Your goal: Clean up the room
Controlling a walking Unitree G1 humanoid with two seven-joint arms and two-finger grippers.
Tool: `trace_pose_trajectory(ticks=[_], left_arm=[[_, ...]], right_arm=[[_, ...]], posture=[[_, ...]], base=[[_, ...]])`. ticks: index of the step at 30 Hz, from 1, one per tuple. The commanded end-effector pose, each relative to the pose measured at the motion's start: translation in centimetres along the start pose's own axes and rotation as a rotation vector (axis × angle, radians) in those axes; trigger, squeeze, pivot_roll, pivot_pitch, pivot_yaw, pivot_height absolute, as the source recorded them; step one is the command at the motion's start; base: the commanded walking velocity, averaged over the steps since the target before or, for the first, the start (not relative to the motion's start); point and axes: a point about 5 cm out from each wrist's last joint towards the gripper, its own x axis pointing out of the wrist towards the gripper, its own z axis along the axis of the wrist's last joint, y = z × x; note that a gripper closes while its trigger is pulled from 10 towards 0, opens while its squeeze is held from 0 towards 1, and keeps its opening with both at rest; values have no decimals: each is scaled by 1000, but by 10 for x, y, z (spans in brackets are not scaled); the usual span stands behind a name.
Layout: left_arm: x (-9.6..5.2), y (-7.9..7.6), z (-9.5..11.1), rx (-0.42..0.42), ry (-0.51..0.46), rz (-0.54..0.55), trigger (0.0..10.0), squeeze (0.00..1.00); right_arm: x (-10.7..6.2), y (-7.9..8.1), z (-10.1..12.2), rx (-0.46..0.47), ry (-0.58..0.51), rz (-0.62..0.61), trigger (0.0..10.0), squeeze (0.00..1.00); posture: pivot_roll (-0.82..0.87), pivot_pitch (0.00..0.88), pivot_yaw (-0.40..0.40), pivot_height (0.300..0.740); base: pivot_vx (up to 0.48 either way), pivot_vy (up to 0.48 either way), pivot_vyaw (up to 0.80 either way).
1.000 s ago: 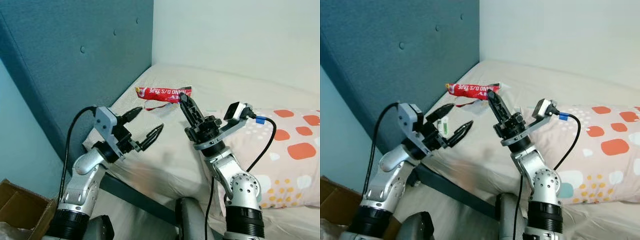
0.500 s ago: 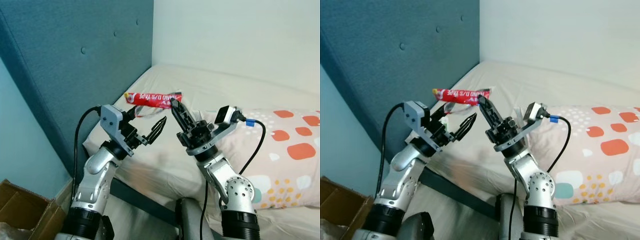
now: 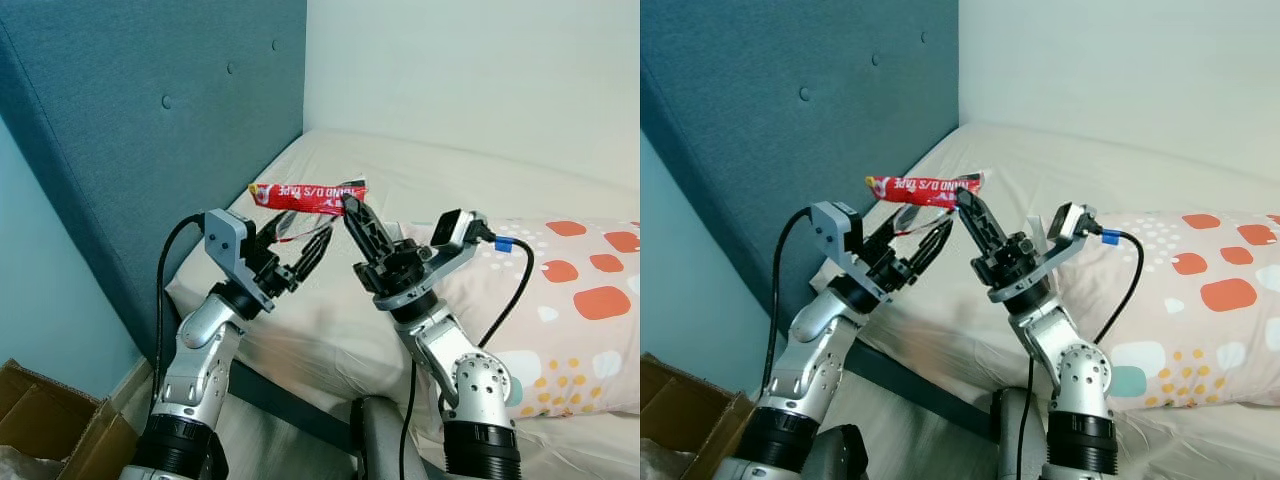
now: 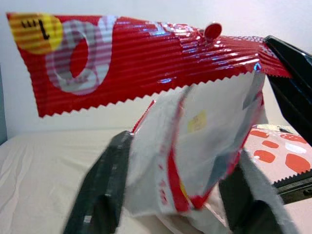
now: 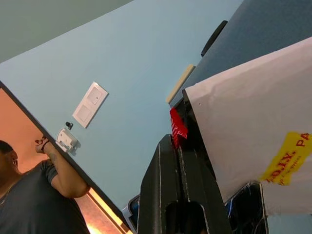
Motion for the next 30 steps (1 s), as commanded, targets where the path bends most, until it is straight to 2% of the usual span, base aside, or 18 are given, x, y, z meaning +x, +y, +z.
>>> trace_pose_trajectory(ticks=[1,9,16,17,20,21,22,23,25,26,30], left_arm=[[3,-1,-1,-10,-5,1,0,0],[5,3,2,-12,-23,15,0,0],[6,4,1,-13,-26,17,0,0],[6,4,2,-12,-26,18,0,0],[6,5,2,-11,-26,19,0,0],[6,5,2,-10,-26,20,0,0],[6,5,2,-10,-26,20,0,0],[7,7,2,-8,-27,24,0,0],[7,7,2,-8,-27,24,0,0],[7,7,2,-6,-27,27,0,0],[6,10,1,-1,-21,43,0,0]], right_arm=[[1,0,-5,19,-5,3,0,0],[1,-1,-8,26,1,-2,0,0],[0,-4,-10,-26,23,-32,0,0],[0,-6,-11,-49,32,-49,2863,0],[0,-7,-11,-65,39,-62,2863,0],[0,-10,-12,-84,44,-83,10000,0],[0,-10,-12,-84,44,-83,10000,0],[-1,-15,-10,-120,34,-114,10000,51],[-1,-15,-10,-120,34,-114,10000,51],[-2,-18,-8,-141,21,-136,10000,1000],[-4,-23,-2,-165,-9,-172,10000,1000]], posture=[[-109,73,-56,555],[-111,70,-58,555],[-110,68,-57,555],[-110,67,-56,555],[-109,67,-56,555],[-109,66,-56,555],[-109,66,-56,555],[-107,60,-56,555],[-107,60,-56,555],[-107,56,-55,555],[-106,51,-54,555]], base=[[0,0,0],[0,0,0],[0,0,0],[0,0,0],[0,0,0],[0,0,0],[0,0,0],[0,0,0],[0,0,0],[0,0,0],[0,0,0]])
